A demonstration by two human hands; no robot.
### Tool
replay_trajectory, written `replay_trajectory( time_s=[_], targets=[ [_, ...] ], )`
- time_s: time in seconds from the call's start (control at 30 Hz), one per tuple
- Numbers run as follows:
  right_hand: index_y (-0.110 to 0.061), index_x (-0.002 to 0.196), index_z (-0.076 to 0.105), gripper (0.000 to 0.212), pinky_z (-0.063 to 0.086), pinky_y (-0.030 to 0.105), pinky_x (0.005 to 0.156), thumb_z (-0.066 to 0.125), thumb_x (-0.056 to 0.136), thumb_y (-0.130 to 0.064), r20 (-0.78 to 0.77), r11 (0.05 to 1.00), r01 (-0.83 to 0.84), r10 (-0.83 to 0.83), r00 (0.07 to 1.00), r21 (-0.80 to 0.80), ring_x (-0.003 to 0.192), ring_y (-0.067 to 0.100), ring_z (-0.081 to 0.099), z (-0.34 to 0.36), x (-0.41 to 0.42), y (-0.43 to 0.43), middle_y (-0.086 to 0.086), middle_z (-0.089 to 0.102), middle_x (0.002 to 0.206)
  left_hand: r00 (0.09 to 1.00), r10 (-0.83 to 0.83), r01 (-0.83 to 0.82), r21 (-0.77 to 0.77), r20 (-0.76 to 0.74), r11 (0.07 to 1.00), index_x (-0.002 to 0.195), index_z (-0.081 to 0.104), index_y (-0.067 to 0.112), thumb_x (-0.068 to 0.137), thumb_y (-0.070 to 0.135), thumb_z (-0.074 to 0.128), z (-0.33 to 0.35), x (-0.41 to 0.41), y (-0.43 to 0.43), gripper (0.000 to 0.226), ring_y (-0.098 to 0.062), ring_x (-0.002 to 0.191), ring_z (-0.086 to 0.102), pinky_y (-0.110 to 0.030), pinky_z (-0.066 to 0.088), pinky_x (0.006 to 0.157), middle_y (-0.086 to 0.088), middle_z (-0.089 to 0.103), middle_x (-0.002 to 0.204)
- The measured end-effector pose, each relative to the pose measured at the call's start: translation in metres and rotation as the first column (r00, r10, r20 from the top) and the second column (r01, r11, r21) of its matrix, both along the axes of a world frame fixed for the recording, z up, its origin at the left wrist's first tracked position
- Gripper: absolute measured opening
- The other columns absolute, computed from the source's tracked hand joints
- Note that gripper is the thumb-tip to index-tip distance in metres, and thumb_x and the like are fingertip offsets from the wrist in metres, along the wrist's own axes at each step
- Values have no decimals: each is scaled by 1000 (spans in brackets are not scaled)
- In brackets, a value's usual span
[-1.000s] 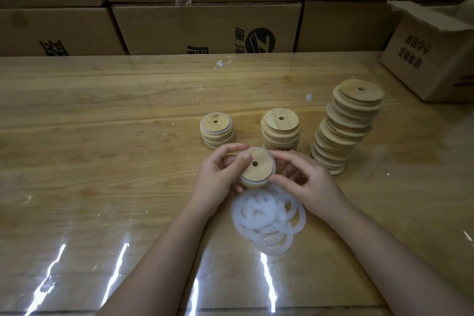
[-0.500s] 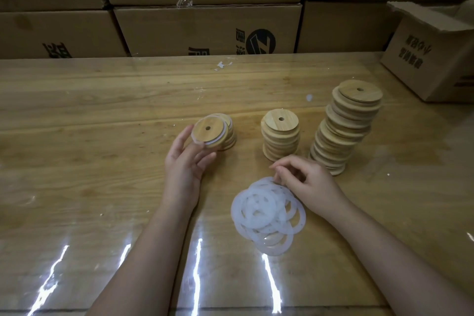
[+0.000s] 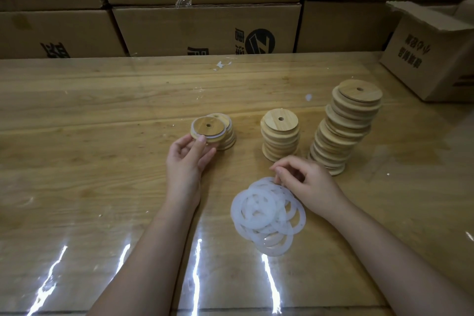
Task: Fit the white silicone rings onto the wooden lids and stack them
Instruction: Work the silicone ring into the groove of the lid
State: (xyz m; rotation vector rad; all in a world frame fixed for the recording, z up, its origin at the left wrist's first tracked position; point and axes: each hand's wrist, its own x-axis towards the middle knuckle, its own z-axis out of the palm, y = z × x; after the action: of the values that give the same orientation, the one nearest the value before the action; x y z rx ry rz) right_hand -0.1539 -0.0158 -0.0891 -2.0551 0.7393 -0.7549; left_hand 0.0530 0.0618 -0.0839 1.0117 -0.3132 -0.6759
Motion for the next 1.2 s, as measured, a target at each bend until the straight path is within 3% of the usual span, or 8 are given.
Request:
replay_trajectory(
  time_s=[0.27, 0.5, 0.73, 1.1, 1.2],
  targets=[
    [-18, 88, 70, 12, 45, 12, 62, 59, 89, -12, 8, 1000, 10, -9, 1000, -20, 66, 4, 62, 1, 0, 0, -10, 66, 68, 992, -7, -3, 78, 128, 997, 104, 43, 15, 91, 9, 60, -1, -4, 0, 22, -14, 63, 69, -20, 55, 58, -12, 61, 85],
    [-17, 87, 70, 11, 43, 10, 60, 60, 88, -12, -5, 999, 23, -23, 1000, -33, 65, 2, 61, 1, 1, 0, -9, 66, 67, 993, -8, -2, 85, 121, 996, 120, 47, 6, 92, 0, 53, -1, -3, 0, 29, -11, 70, 69, -20, 56, 65, -8, 60, 96],
    [-19, 85, 69, 12, 43, 11, 59, 60, 88, -12, -4, 999, 32, -32, 999, -21, 63, 3, 60, 2, 0, 1, -8, 66, 67, 966, -18, -21, 147, 259, 989, 99, 52, 13, 92, -2, 51, -2, -8, 0, 16, -4, 57, 57, -18, 50, 51, -5, 51, 83],
    [-20, 84, 68, 13, 44, 11, 60, 60, 88, -11, 1, 999, 31, -31, 1000, -10, 63, 3, 62, 3, 1, 1, -7, 66, 66, 947, -105, 49, 187, 304, 981, 123, 50, 11, 93, -2, 46, 1, -11, 0, 33, -4, 54, 55, -16, 47, 50, 0, 66, 77],
    [-21, 83, 68, 14, 45, 12, 60, 60, 88, -11, 11, 1000, 30, -30, 999, 0, 63, 3, 62, 3, 1, 1, -7, 66, 66, 946, -90, 31, 192, 310, 981, 133, 39, 13, 92, -5, 45, 2, -10, 1, 45, -3, 48, 52, -16, 44, 47, 5, 69, 70]
  ],
)
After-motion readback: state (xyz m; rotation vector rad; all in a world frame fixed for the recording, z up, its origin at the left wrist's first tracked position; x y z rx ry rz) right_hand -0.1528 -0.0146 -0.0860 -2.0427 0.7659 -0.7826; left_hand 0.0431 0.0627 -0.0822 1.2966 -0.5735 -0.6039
